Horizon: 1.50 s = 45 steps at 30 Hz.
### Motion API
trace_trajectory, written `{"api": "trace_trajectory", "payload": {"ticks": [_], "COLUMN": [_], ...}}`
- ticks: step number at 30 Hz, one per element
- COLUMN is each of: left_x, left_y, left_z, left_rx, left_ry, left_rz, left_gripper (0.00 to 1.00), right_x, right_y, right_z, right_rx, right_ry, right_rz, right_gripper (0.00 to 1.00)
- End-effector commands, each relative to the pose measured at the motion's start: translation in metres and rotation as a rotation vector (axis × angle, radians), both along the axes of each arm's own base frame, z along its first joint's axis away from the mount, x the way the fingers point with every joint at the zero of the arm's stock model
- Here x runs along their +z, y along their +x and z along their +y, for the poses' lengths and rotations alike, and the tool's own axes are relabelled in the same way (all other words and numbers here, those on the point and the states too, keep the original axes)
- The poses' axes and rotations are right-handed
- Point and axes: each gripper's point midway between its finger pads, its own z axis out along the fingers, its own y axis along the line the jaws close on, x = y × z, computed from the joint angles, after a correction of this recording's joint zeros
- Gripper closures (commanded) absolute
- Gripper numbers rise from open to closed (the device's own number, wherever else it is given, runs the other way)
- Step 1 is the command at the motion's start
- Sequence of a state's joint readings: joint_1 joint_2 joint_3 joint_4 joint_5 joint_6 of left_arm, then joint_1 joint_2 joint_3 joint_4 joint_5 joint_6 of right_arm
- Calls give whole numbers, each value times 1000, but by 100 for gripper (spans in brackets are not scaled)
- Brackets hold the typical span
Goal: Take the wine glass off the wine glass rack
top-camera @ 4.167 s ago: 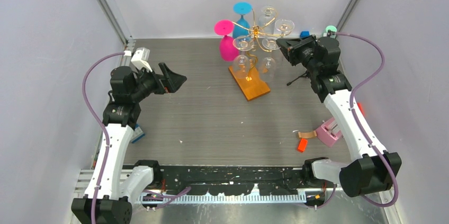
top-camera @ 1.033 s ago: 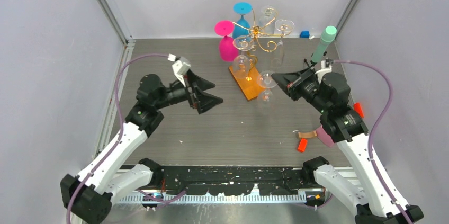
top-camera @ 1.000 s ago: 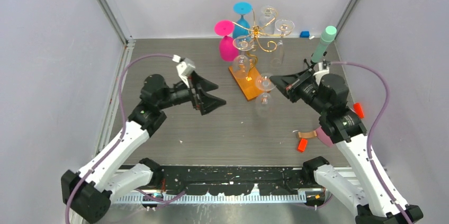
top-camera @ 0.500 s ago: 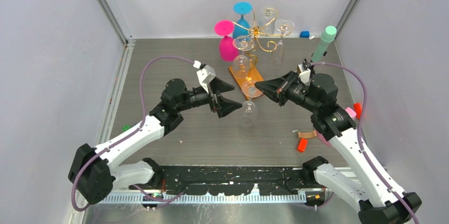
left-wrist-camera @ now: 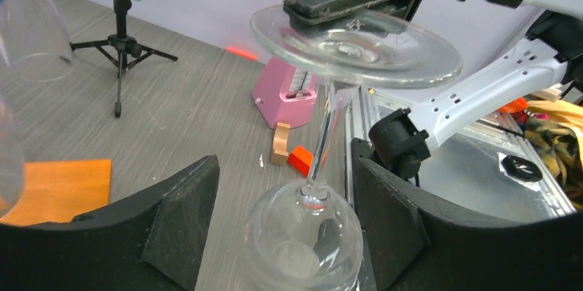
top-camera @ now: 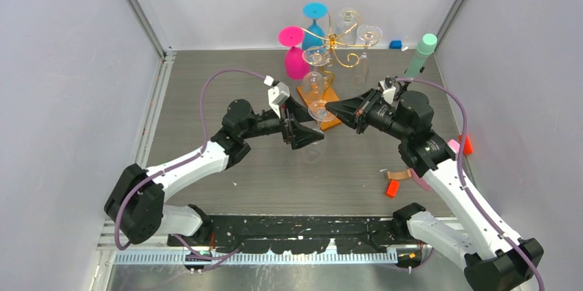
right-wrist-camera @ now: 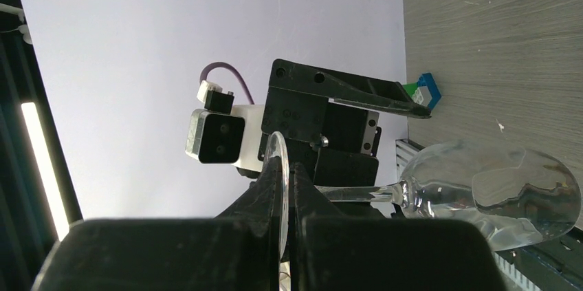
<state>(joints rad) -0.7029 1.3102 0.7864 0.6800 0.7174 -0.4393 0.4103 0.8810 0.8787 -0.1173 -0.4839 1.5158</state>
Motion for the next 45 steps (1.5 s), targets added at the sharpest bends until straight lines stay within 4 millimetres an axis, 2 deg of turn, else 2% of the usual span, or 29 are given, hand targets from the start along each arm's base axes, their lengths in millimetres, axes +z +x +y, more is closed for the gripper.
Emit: {"api": "trace_trajectory", "payload": {"ticks": [1,7,13,16,19,20,21,22,23,24,25,26,28,30,35,40,43,45], "left_x": [45,46,47,49,52,54,55,57,59,61,64,66,67,73,104,133,136,136], "left_y": [-6,-2,0,0,-2,-1,-1,0,0,2,3,5,9,15,28,46,57,59], "left_z": [-3,-6,-8,-10,-10,-9,-7,-5,-3,1,4,9,18,30,71,124,156,172], "left_rx": [-31,-18,-17,-29,-32,-23,-13,0,17,43,70,101,170,254,487,753,906,965], "left_ry": [-127,-136,-138,-138,-142,-144,-145,-149,-153,-159,-164,-168,-163,-173,-264,-452,-553,-623], "left_rz": [-51,-8,3,1,-7,-9,-13,-20,-24,-27,-30,-35,-30,-30,-10,116,235,310], "left_gripper": [29,48,57,71,97,100,100,100,100,100,100,100,100,100,100,100,100,100], "right_x": [34,30,29,28,25,24,22,21,17,17,12,15,14,15,10,14,14,28], "right_y": [-9,-5,-4,-4,-4,-3,-3,-1,-1,1,1,2,2,1,-3,-12,-17,-23], "right_z": [6,10,14,15,16,16,16,14,13,11,9,5,-1,-7,-11,6,24,36], "right_rx": [49,57,70,74,73,72,65,53,44,25,13,-13,-48,-81,-104,-60,-24,2], "right_ry": [80,88,106,102,93,87,78,66,56,44,31,30,12,-8,-40,-18,-13,40], "right_rz": [-87,-87,-81,-81,-79,-82,-76,-87,-83,-101,-106,-125,-165,-205,-280,-355,-384,-448], "right_gripper": [100,100,100,100,100,99,91,74,65,50,43,33,25,21,18,18,18,18]}}
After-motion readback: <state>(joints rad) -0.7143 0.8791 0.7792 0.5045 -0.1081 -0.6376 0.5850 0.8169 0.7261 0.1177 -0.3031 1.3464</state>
